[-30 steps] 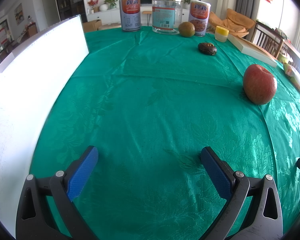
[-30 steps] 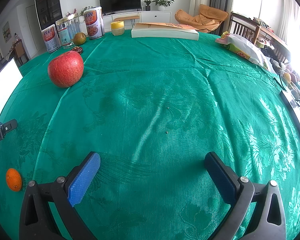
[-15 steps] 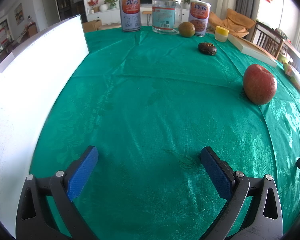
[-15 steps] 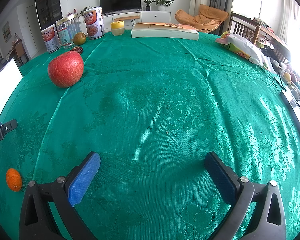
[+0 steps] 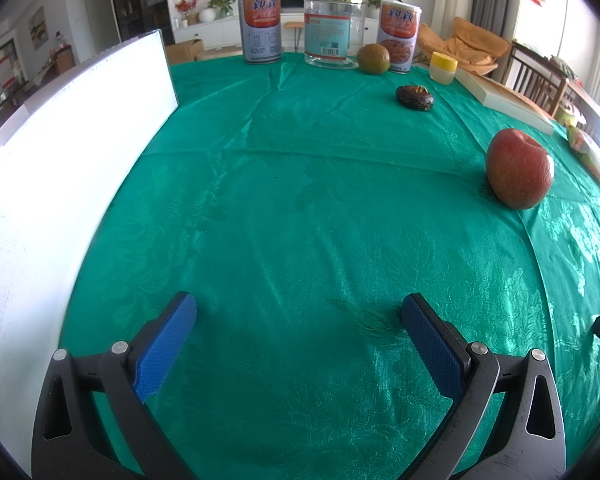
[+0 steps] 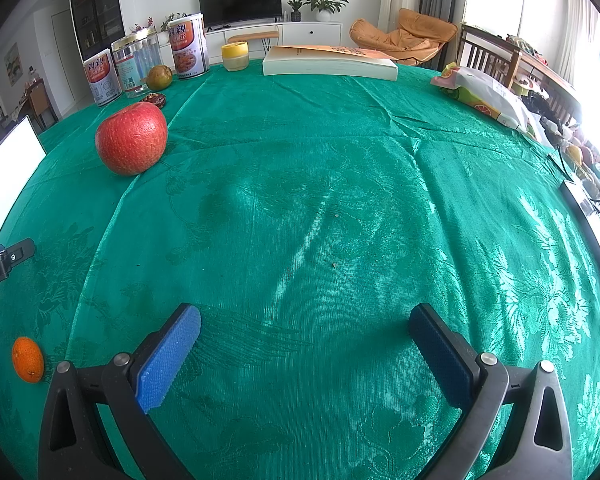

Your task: Organize fruits

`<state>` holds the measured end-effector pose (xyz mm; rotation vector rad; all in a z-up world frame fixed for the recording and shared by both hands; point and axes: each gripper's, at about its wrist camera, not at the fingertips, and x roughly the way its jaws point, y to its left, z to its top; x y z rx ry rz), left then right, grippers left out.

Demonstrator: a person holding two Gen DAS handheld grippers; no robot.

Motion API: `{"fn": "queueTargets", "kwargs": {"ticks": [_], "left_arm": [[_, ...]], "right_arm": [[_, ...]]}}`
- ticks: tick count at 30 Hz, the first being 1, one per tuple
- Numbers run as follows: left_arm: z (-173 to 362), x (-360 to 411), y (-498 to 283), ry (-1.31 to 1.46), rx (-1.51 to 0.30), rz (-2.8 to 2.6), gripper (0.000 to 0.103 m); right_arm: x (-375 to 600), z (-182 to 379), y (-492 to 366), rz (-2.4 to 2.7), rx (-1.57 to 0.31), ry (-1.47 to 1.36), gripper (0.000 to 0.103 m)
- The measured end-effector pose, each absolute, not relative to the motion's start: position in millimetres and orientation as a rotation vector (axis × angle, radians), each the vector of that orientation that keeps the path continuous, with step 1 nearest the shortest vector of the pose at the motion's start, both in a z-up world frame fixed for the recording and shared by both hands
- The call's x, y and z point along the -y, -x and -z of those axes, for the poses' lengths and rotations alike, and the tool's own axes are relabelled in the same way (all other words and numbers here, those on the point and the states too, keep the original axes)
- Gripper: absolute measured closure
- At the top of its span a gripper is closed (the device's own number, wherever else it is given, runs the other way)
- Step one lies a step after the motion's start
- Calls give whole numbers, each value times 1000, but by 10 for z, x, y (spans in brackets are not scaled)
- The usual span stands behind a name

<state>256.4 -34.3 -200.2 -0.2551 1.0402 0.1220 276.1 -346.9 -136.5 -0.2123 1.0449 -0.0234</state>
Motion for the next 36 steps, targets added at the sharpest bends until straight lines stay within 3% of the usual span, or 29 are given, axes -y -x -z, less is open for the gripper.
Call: {"fn": "queueTargets", "kwargs": {"ticks": [8,12,16,21,22,23,24,25,29,36], "left_arm": [[1971,250,-2266,156,-1091,105,1],[1753,131,-1991,283,-1059,173,3],[1267,674,-1680,212,-891,387,3],[1319,1357,-1709,87,-935,433,3],[1379,1395,-1731,90,-953,422,15],[1440,1418,-1759,96,-979,412,45],[1506,1427,-1786,98,-1013,406,59],[1553,1435,-1793,105,-1025,406,66],[1558,1391,-1747,90,-982,365,73],[1601,713,-1949,206,-969,180,74]], "right_arm": [[3468,1364,-2761,24,-1045,213,0],[3469,1364,-2760,24,-1045,213,0],[3469,1364,-2760,24,-1045,213,0],[3469,1363,-2759,24,-1045,212,0],[3469,1363,-2759,24,-1045,213,0],[3469,1363,-2758,24,-1045,213,0],[3470,1363,-2757,24,-1045,213,0],[3469,1363,-2758,24,-1045,213,0],[3469,1363,-2758,24,-1045,213,0],[3469,1362,-2758,24,-1045,213,0]]}}
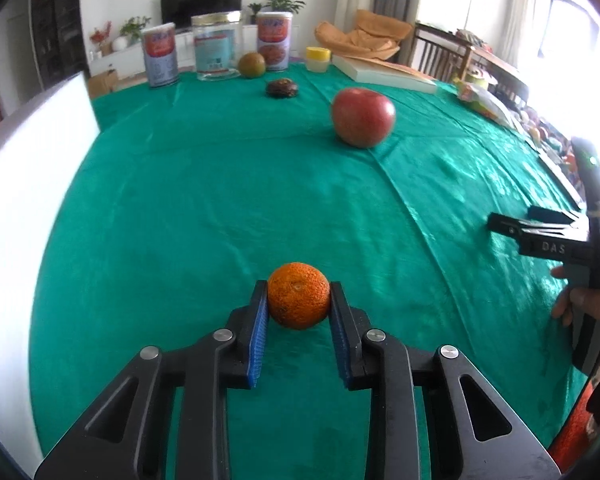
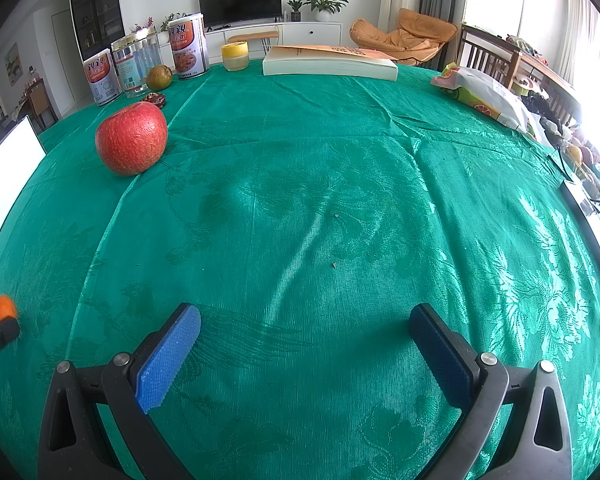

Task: Organize fruits
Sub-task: 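Move the left tool over the mandarin while the right tool moves toward the cans, then grasp the brown kiwi beside the cans with the right tool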

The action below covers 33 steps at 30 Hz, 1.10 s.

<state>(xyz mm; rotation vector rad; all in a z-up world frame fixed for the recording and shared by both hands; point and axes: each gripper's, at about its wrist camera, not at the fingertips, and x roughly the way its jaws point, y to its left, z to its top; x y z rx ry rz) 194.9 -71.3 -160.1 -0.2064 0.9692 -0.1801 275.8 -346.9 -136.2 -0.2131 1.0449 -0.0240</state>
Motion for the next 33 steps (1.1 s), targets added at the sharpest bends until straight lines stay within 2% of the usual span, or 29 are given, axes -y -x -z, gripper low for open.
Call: {"fn": "queueTargets", "kwargs": {"ticks": [5,10,12,13,14,18,21,25,28,30,33], "left_arm": [[1733,118,-2100,221,-982,38,74],[1932,-50,-2121,227,-994,-6,70],[1954,-24,-2125,222,-989,-10,53],[1974,-3,-2135,216,-997,-12,23],[2000,9,-2153,205,-1021,-18,7],[1992,1,-2164,210,-1024,-7,6],[1991,9,-2161,205,-1028,-1,4],[1995,7,-2168,204,-1031,3,2],[1990,9,-2162,204,-1031,3,2],[1991,13,-2169,205,-1031,4,2],[1990,12,-2167,207,-1031,4,2]], "right_arm": [[3469,1362,-2758,24,-1045,213,0],[3470,1364,-2758,24,-1045,213,0],[3470,1361,-2758,24,-1045,213,0],[3470,1364,-2758,23,-1045,212,0],[3470,1363,-2759,22,-1045,211,0],[3443,1330,-2977,-97,-1165,249,0],[3329,1024,-3317,-125,-1165,200,1],[2731,614,-3982,-250,-1169,160,0],[2189,638,-4532,-301,-1221,159,0],[1886,806,-4871,-276,-1257,171,5],[1630,1182,-5276,-233,-1343,103,17]]}}
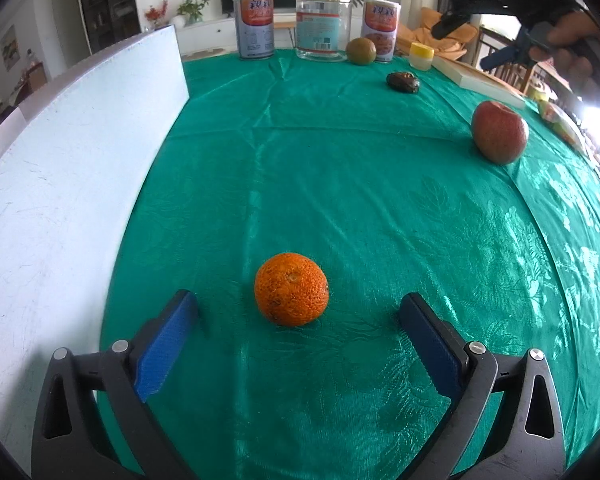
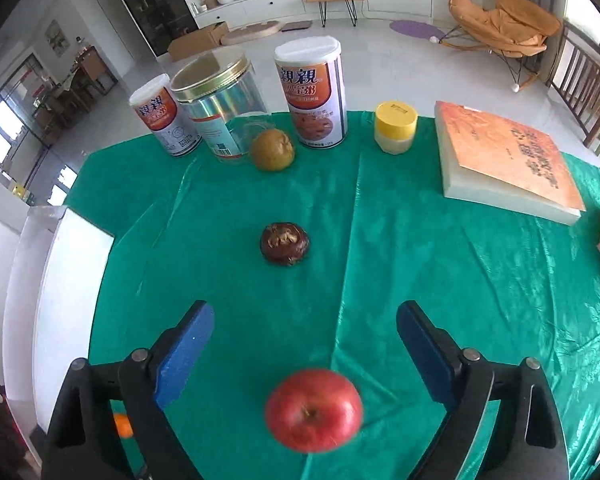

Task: Organize fruits
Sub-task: 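Grasp the brown kiwi beside the cans with the right tool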

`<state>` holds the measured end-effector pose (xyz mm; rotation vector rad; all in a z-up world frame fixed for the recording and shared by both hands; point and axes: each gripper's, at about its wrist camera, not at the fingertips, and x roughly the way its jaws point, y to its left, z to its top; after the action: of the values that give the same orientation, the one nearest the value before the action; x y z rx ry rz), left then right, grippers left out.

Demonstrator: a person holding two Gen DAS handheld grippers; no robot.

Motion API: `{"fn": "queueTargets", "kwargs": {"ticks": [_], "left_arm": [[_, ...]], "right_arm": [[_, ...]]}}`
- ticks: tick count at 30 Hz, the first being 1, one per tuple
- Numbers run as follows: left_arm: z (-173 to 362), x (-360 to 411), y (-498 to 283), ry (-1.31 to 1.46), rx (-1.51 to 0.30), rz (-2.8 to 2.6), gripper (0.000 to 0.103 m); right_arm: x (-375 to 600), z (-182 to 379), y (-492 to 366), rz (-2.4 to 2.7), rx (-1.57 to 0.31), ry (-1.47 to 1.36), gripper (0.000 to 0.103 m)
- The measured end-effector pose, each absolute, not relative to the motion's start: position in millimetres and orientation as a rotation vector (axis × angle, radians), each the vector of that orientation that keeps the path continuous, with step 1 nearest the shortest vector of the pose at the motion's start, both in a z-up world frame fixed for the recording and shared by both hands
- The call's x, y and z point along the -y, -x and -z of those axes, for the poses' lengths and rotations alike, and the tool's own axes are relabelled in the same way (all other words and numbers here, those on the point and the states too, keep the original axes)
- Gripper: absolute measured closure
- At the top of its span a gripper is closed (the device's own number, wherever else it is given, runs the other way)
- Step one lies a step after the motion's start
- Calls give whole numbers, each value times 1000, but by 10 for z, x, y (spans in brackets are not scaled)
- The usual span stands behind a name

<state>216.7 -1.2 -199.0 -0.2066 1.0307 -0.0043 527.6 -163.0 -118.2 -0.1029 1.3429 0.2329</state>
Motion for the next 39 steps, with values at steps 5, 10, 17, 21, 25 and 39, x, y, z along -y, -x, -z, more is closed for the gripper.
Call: {"fn": "queueTargets", "kwargs": {"ticks": [5,10,17,21,25,39], "left_arm": [[1990,13,-2169,205,-1031,3,1],[1987,13,-2175,203,-1032,2,1],[1989,12,-2175,203,-1032,1,1],[1989,11,-2175,203,-1032,2,1],[1989,11,-2175,203,-1032,1,1],[1992,8,-2174,202,-1032,1,1]], "right_arm": [[1334,1592,-5579,-194,-1373,90,21],[1058,1596,-5746,-257,-1225,147,21],[1130,1774,-6045,-211,-1193,-32,28],[967,1783,-6104,-223,-1183,79,29],[904,1855,-6171,-205,-1187,94,29],[1188,1605,-5821,-316,-1235,11,103]]}}
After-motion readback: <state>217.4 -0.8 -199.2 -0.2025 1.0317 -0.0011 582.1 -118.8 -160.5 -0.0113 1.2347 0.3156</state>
